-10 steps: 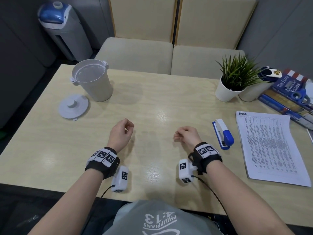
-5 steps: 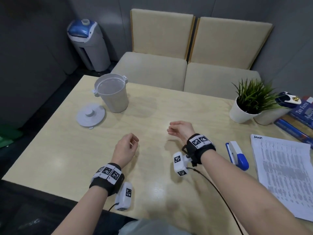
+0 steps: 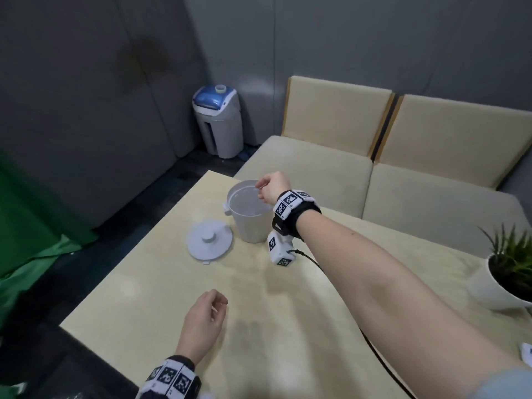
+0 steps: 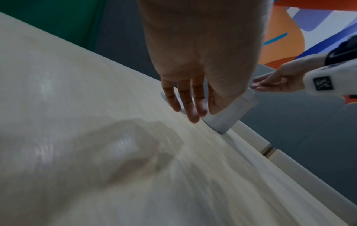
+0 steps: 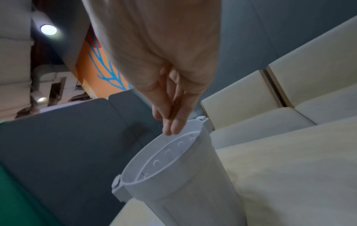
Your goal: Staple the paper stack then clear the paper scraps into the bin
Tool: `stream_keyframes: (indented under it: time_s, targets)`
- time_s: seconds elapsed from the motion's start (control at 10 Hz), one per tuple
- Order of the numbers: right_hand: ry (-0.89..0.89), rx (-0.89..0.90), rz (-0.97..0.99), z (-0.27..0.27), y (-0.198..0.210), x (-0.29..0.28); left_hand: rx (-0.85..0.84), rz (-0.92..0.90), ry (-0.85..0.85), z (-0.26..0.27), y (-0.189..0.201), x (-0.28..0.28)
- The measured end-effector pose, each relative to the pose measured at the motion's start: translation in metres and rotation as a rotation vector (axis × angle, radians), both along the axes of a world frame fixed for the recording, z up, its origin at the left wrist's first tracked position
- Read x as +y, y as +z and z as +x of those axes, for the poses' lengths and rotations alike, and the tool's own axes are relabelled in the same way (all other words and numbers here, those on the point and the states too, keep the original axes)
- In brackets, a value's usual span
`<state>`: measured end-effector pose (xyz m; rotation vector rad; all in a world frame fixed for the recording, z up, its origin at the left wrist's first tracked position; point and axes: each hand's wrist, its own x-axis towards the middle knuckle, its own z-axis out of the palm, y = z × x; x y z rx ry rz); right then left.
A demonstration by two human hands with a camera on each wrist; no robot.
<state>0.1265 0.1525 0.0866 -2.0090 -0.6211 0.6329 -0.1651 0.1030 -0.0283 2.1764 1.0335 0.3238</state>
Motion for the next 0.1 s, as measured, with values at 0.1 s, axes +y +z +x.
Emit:
stream_keyframes:
  time_s: [0.1]
  targets:
    - [0.0, -0.182, -0.029, 0.003, -0.0047, 0.0034, -0.015, 0.001, 0.049, -0.0066, -0.0023, 0.0058]
